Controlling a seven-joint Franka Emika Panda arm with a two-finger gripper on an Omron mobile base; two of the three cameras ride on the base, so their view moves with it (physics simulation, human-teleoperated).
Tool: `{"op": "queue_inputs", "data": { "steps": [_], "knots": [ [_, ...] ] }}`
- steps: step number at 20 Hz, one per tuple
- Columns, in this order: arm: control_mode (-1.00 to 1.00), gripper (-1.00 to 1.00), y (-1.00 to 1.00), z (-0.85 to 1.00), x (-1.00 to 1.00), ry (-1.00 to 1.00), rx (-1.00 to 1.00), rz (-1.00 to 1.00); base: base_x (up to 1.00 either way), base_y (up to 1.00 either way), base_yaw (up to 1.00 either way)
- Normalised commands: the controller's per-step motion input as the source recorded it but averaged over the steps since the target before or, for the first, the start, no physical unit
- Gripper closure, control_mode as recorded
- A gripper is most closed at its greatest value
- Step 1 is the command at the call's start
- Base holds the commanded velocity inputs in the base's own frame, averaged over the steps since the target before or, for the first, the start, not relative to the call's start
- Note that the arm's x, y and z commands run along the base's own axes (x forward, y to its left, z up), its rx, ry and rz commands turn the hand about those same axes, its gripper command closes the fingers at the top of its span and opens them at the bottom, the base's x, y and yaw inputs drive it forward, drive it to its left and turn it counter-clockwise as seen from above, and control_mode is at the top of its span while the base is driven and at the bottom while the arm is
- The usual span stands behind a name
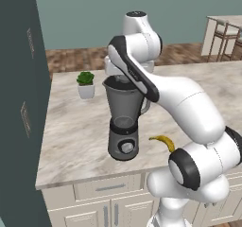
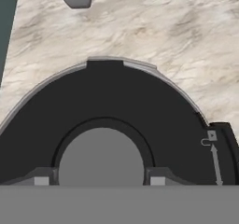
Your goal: Open the blender lid, put the banana in the blender, close the lid, and start the blender.
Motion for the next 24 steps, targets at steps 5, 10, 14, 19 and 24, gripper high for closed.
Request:
{"op": "queue_inputs", "data": {
  "steps": [5,10,14,19,24],
  "knots": [
    [-1.0,1.0,0.01,-0.03,0.0,0.0,-0.06,0.0,0.0,0.0,0.0],
    [-1.0,1.0,0.0,0.69,-0.08,-0.02,0.0,0.0,0.0,0.0,0.0],
    [-1.0,1.0,-0.18,0.91,-0.09,-0.13,0.0,0.0,0.0,0.0,0.0],
    [-1.0,1.0,-0.63,0.65,-0.36,-0.22,0.0,0.0,0.0,0.0,0.0],
    [-1.0,1.0,-1.0,-0.14,-0.69,-0.11,0.12,-0.03,0.0,0.0,0.0]
  ]
}}
